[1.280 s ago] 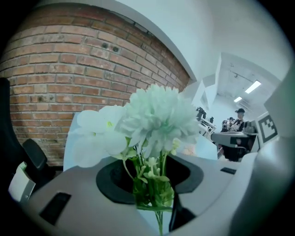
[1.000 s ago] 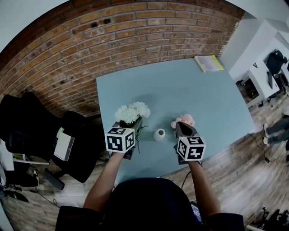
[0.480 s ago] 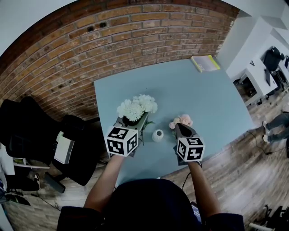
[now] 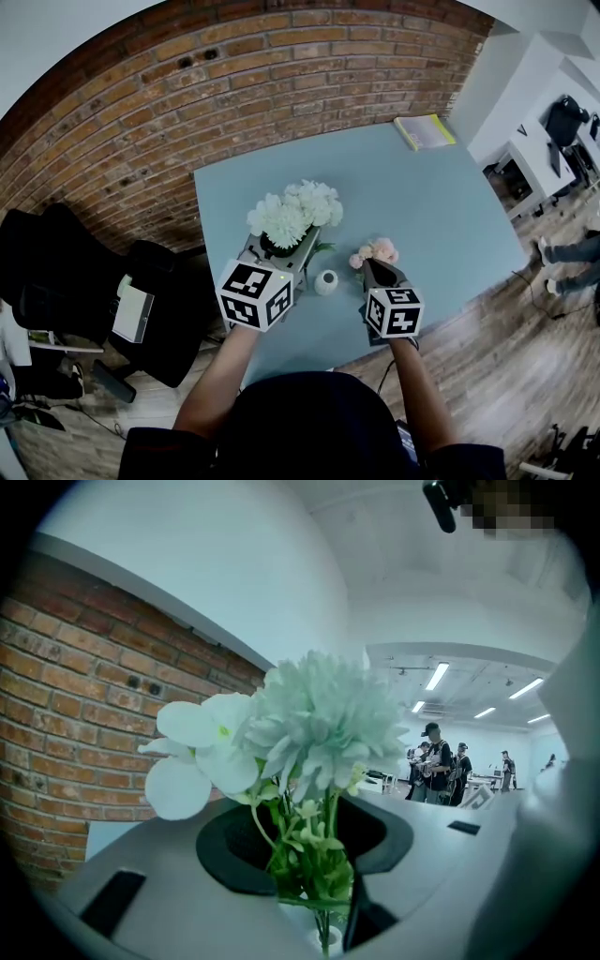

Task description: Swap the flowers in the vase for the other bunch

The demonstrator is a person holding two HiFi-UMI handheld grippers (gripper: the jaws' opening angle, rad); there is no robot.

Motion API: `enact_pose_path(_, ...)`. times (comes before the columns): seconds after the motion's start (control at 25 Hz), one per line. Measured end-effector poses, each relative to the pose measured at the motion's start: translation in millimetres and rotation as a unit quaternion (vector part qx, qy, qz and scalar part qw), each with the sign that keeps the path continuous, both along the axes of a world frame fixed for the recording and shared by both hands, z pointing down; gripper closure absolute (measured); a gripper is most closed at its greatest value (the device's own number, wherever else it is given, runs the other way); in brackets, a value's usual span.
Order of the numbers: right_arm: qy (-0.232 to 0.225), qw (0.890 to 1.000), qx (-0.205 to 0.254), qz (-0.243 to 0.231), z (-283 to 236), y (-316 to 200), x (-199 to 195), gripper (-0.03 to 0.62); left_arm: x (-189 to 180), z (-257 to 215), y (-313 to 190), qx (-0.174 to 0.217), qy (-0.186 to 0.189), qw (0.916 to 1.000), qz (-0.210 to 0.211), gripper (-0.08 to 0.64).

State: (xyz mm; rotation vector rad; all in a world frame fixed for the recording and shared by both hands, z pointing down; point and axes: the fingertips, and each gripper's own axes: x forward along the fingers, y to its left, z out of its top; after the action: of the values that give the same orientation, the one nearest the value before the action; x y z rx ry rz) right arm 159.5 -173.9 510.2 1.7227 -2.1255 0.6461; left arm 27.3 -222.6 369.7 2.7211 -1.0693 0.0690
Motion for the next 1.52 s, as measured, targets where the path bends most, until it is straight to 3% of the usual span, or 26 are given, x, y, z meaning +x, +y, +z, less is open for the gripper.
enact_pose_path(0.44,0.002,1.0,-0.006,0.007,4.3,8.3,4.3,0.579,22.8,-16.6,5.5,0.054,0.011,0.9981,0.027,0.393)
enact_pose_path(0.8,0.003,1.0,-0.012,0.023,9.0,18.1,16.6,0.58,39.0,-8.6,8.3,0.062,0.02,0.997,0.043,0.394)
enact_pose_path(1.52,0.003,0.999,-0.026,0.042,20.1,26.6,29.2,0.578,51.1,23.3,-0.1,0.058,0.006,0.9979,0.028,0.394)
